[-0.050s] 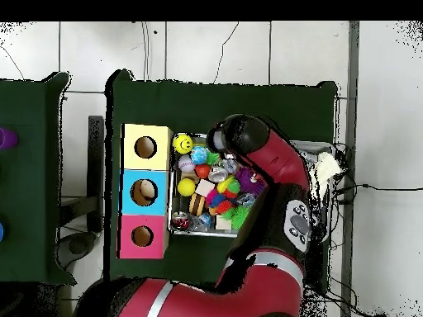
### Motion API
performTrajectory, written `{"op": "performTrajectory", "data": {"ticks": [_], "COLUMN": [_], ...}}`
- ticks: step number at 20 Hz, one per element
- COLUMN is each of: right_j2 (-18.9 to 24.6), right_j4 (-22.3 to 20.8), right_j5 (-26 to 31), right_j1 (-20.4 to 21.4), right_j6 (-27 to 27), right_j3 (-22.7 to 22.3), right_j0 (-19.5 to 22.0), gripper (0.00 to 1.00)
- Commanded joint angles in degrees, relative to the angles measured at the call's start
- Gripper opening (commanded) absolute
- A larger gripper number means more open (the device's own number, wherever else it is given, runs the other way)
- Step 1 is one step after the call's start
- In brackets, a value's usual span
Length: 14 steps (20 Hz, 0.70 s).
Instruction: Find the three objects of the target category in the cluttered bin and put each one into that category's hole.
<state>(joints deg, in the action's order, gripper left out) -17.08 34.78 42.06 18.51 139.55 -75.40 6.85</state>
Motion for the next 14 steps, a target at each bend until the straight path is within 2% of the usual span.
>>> {"op": "performTrajectory", "data": {"ticks": [1,6,10,11,14], "right_j2": [4.39,3.02,-0.16,-2.43,-5.06], "right_j4": [2.02,0.06,-4.45,-6.93,-10.43], "right_j5": [3.4,4.59,9.54,11.26,12.03], "right_j1": [0.2,1.49,0.43,0.13,0.79], "right_j6": [12.95,10.23,7.04,5.92,3.61], "right_j3": [-0.89,-2.28,2.13,3.69,3.87], "right_j0": [0.66,1.36,2.55,2.36,2.12], "gripper": [0.0,0.0,0.0,0.0,0.0]}}
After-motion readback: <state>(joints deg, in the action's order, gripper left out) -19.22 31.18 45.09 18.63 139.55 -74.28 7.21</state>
